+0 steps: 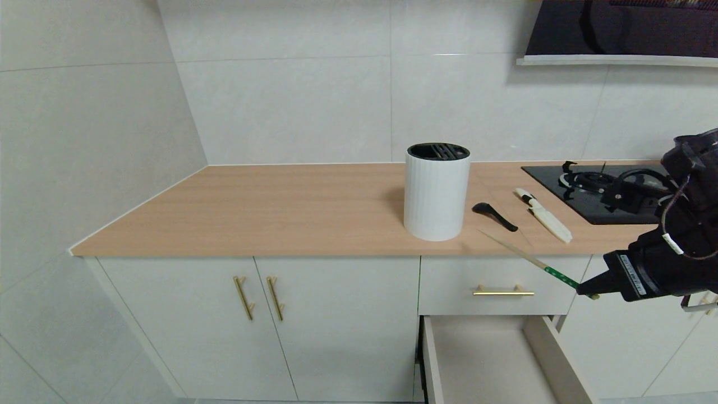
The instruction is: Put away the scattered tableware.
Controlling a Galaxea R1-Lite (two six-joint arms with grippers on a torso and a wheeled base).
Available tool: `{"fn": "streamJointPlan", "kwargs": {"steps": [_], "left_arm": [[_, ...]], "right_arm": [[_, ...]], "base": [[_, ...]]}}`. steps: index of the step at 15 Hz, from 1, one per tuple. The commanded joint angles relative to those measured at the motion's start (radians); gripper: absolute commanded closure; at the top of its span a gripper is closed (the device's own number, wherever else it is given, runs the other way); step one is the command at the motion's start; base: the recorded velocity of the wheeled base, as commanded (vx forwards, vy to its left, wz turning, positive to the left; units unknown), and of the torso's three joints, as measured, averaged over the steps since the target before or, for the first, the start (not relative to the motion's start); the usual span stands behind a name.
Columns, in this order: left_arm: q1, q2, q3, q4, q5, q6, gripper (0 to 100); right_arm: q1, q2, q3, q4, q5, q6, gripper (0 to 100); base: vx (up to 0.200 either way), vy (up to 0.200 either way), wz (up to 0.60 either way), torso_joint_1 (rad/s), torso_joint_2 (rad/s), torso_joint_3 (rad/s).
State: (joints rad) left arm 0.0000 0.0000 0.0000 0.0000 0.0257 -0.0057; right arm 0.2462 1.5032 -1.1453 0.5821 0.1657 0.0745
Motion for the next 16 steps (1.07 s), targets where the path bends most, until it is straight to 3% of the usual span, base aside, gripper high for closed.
{"fn": "streamJointPlan", "kwargs": {"steps": [1, 13, 16], "left_arm": [[0.000, 0.000, 0.000, 0.000, 0.000, 0.000, 0], [0.000, 0.000, 0.000, 0.000, 0.000, 0.000, 0], [0.000, 0.000, 0.000, 0.000, 0.000, 0.000, 0]], "right_arm": [[0.010, -0.006, 0.015, -0.001, 0.000, -0.002, 100], [0.051, 0.060, 0.033, -0.002, -0.006, -0.009, 100], [0.053, 0.069, 0.033, -0.002, -0.008, -0.009, 100]], "base": [[0.000, 0.000, 0.00, 0.000, 0.00, 0.000], [0.000, 0.000, 0.00, 0.000, 0.00, 0.000], [0.000, 0.000, 0.00, -0.134, 0.31, 0.176]]}}
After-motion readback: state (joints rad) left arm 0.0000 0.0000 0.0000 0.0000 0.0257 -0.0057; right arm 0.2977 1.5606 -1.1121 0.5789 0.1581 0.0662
